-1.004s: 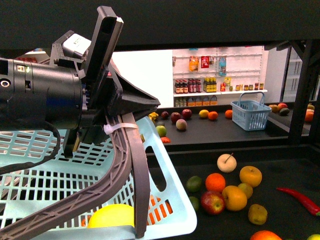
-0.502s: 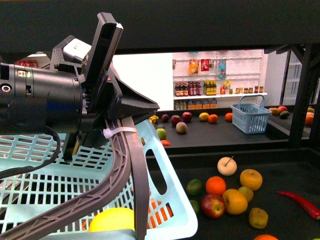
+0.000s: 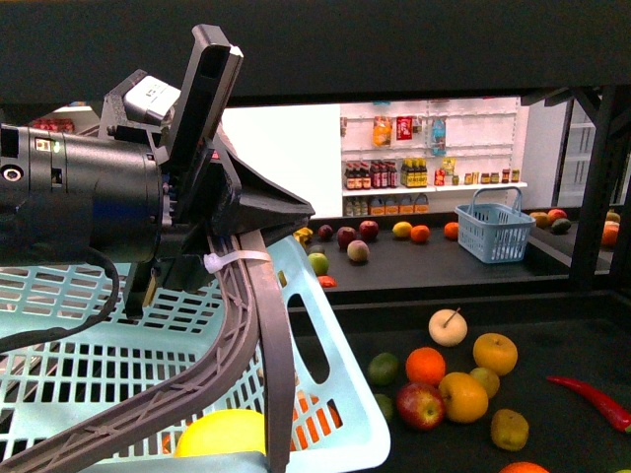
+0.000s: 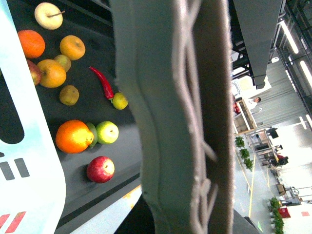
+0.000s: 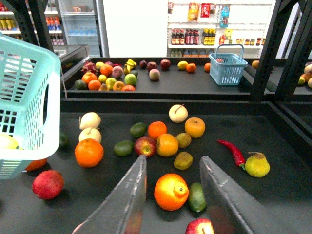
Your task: Pick lemon from shelf
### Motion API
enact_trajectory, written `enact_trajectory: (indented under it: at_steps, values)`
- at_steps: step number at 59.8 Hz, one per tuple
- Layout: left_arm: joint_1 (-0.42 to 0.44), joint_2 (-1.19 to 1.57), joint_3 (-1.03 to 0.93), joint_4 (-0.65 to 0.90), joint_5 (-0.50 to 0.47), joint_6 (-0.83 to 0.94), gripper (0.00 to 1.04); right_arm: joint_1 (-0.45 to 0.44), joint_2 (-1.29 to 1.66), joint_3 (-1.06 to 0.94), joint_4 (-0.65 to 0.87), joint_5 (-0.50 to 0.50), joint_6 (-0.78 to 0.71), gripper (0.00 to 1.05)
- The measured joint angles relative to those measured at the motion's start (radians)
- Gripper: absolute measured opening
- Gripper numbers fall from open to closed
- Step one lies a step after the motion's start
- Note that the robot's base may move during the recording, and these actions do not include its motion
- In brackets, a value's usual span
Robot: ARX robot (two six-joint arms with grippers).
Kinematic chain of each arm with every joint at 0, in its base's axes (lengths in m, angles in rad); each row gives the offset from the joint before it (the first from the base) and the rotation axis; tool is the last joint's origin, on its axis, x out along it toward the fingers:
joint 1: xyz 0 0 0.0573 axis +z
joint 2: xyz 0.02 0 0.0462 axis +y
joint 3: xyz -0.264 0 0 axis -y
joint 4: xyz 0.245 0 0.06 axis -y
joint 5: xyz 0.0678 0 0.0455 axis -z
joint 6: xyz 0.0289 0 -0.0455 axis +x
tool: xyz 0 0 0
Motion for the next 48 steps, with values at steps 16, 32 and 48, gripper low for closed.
enact_trajectory:
  at_steps: [16, 32, 48]
  values:
    - [0.0, 0.0, 0.0, 0.0, 0.0, 0.0, 0.07, 0.0, 0.0, 0.0, 0.0, 0.0, 0.0, 0.92]
    - [0.016, 0.008, 0.0, 0.078, -0.183, -0.159, 0.07, 0.0, 0.0, 0.0, 0.0, 0.0, 0.001, 0.97]
    - [0.183, 0.058, 0.0, 0.366, -0.378, -0.441, 0.07, 0.0, -0.001, 0.0, 0.0, 0.0, 0.0, 0.97]
